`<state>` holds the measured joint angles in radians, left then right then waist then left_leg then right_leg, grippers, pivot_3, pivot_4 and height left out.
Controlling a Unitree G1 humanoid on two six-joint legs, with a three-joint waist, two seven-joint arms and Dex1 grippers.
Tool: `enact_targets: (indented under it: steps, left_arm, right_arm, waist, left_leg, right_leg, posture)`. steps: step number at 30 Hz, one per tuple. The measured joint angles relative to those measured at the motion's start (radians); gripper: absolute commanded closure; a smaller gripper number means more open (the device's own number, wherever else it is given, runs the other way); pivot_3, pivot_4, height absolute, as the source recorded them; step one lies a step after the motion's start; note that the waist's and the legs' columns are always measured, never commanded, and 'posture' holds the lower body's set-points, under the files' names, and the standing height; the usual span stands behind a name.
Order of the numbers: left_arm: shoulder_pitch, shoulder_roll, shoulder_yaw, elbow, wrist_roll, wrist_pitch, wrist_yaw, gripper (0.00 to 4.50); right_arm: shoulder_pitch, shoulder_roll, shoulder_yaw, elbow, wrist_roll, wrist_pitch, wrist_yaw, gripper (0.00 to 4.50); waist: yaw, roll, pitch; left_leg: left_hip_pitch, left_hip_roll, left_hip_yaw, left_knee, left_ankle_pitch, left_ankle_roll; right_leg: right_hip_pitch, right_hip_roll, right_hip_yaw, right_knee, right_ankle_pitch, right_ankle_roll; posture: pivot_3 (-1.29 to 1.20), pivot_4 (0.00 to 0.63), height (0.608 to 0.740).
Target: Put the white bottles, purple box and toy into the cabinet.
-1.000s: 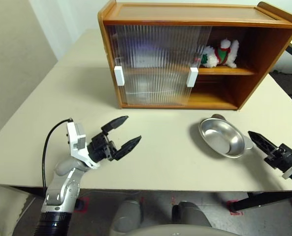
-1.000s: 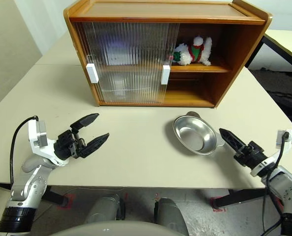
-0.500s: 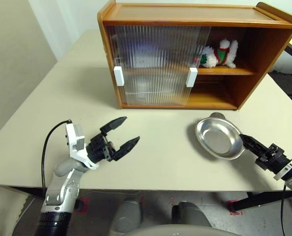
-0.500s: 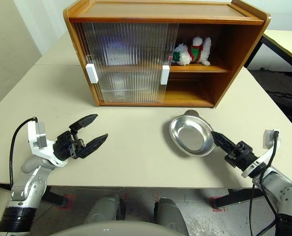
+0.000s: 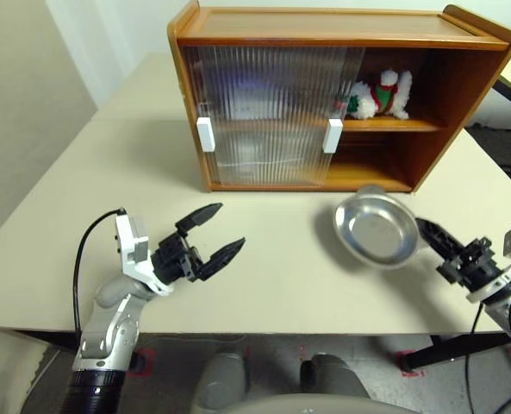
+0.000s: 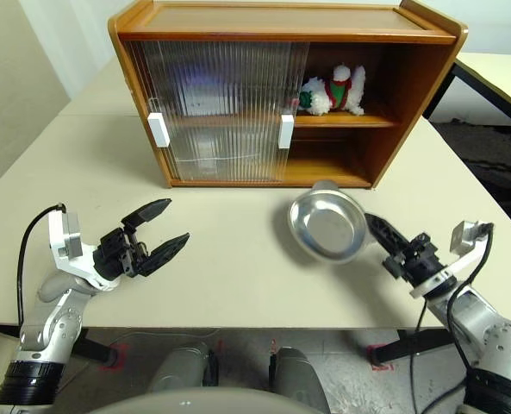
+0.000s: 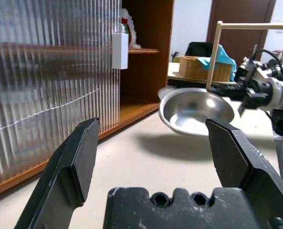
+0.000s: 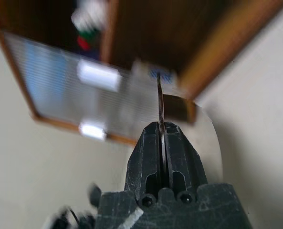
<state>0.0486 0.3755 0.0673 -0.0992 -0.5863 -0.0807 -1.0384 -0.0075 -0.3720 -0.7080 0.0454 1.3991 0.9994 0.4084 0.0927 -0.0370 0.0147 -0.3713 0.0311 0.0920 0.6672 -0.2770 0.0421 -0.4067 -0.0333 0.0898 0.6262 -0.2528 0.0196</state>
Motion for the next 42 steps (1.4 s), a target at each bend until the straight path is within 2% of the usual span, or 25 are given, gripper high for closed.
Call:
enact_targets:
  steps: [5, 12, 24, 29, 42]
  left_arm:
    - [-0.001, 0.0, -0.001, -0.002, 0.0, 0.004, 0.008, 0.0]
    - [-0.005, -0.015, -0.001, -0.014, -0.001, 0.017, 0.046, 0.0]
    - [-0.036, -0.05, -0.01, -0.048, -0.002, 0.023, 0.089, 0.0]
    - [-0.039, -0.055, -0.015, -0.049, -0.001, 0.023, 0.097, 0.0]
    - [-0.035, -0.044, -0.007, -0.055, -0.001, 0.025, 0.108, 0.0]
  right_arm:
    - [-0.074, 0.071, -0.018, -0.002, 0.118, -0.04, -0.162, 4.49]
    - [-0.174, 0.124, -0.011, 0.012, 0.062, -0.201, -0.255, 4.49]
    - [-0.275, 0.178, 0.034, 0.125, -0.094, -0.365, -0.281, 4.49]
    - [-0.37, 0.228, 0.054, 0.217, -0.202, -0.487, -0.291, 4.49]
    - [-0.573, 0.242, 0.066, 0.49, -0.349, -0.622, -0.281, 4.49]
  waist:
    - [0.001, 0.0, 0.0]
    - [0.003, 0.001, -0.001]
    - [-0.006, 0.003, -0.001]
    - [-0.02, 0.003, -0.001]
    - [-0.02, 0.005, -0.001]
  left_leg:
    - [0.0, 0.0, 0.0, -0.001, 0.0, 0.0]
    - [0.0, 0.0, 0.0, -0.001, 0.0, 0.0]
    - [0.0, 0.0, 0.0, -0.001, 0.0, 0.001]
    - [0.0, 0.0, 0.0, -0.001, 0.0, 0.001]
    - [0.001, -0.001, -0.001, -0.002, 0.0, 0.001]
  right_leg:
    - [0.0, 0.0, 0.0, 0.0, 0.0, 0.0]
    - [-0.002, -0.001, 0.0, 0.0, 0.001, -0.002]
    - [-0.002, -0.001, 0.0, 0.0, 0.002, -0.004]
    - [-0.002, 0.0, 0.0, 0.0, 0.002, -0.004]
    - [-0.003, 0.0, 0.0, 0.001, 0.004, -0.005]
  posture:
    - [0.21, 0.0, 0.74]
    - [0.22, 0.0, 0.74]
    - [0.22, 0.0, 0.74]
    - [0.22, 0.0, 0.74]
    - [0.24, 0.0, 0.74]
